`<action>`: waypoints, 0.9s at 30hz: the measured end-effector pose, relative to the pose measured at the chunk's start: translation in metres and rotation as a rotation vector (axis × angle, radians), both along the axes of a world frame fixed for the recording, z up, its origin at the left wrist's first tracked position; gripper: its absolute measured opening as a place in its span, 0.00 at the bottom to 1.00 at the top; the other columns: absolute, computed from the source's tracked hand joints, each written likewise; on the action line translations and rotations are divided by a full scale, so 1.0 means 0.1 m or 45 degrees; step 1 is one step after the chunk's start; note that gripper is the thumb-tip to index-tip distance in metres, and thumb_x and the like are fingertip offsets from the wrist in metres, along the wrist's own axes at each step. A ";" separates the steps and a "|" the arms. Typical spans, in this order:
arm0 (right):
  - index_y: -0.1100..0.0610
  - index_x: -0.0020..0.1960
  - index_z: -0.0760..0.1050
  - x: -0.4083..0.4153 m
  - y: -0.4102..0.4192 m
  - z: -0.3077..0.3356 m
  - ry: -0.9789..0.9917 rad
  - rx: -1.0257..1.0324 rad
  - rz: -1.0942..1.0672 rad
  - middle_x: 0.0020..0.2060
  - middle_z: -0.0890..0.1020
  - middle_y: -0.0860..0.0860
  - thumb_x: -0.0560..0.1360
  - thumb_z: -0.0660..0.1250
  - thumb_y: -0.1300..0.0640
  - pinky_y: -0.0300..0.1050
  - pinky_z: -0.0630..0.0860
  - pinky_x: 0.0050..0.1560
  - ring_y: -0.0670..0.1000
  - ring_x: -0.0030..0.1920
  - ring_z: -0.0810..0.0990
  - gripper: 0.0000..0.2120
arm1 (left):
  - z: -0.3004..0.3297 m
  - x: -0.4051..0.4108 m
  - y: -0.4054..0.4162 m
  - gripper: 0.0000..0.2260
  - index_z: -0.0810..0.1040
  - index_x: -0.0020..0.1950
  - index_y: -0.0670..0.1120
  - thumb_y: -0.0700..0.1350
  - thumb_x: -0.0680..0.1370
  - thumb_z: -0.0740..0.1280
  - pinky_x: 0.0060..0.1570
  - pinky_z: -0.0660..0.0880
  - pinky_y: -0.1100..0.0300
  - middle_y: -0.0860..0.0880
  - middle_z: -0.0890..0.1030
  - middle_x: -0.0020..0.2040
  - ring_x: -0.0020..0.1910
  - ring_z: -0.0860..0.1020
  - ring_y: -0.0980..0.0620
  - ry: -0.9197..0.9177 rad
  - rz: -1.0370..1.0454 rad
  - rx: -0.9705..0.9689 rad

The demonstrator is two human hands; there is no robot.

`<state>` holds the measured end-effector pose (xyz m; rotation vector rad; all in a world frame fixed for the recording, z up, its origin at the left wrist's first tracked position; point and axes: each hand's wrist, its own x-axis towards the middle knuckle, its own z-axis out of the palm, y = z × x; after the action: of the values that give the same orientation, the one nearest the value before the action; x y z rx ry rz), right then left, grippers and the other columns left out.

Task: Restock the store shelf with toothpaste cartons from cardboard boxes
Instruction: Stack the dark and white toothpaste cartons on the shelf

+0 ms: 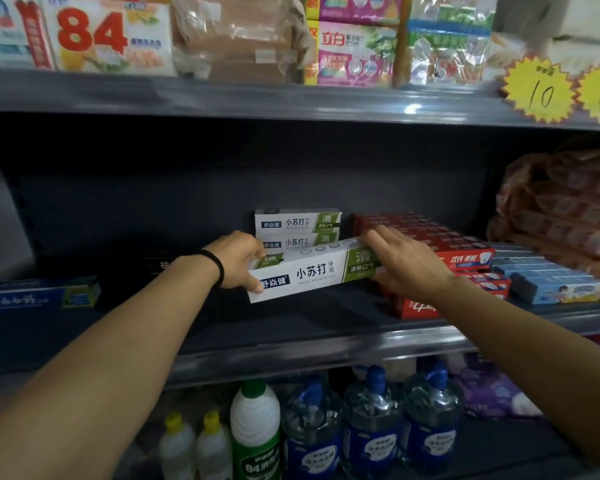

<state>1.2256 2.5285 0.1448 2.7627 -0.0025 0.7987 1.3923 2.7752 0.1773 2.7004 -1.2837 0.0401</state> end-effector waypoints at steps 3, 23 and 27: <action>0.56 0.63 0.66 0.12 -0.08 0.08 0.043 0.020 -0.068 0.58 0.73 0.52 0.67 0.76 0.57 0.43 0.71 0.41 0.54 0.56 0.73 0.29 | 0.02 0.08 -0.07 0.22 0.75 0.59 0.47 0.48 0.68 0.77 0.48 0.74 0.58 0.51 0.78 0.53 0.50 0.77 0.51 -0.005 0.033 -0.072; 0.54 0.69 0.64 1.09 -0.43 -0.07 0.570 0.171 -0.288 0.61 0.74 0.55 0.73 0.72 0.57 0.45 0.71 0.51 0.55 0.57 0.76 0.28 | -0.49 0.70 -0.65 0.17 0.78 0.58 0.46 0.48 0.71 0.75 0.46 0.72 0.60 0.49 0.79 0.55 0.51 0.77 0.50 -0.059 0.082 0.079; 0.55 0.69 0.64 1.23 -0.52 -0.14 0.574 0.126 -0.288 0.62 0.74 0.55 0.74 0.71 0.56 0.46 0.72 0.56 0.55 0.60 0.76 0.27 | -0.56 0.85 -0.73 0.18 0.78 0.59 0.47 0.48 0.71 0.75 0.45 0.72 0.61 0.48 0.79 0.55 0.51 0.78 0.49 -0.115 0.066 0.040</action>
<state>1.3487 2.4767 0.1306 2.9011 -0.2678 0.1151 1.4773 2.7020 0.1217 2.7877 -1.2484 0.1501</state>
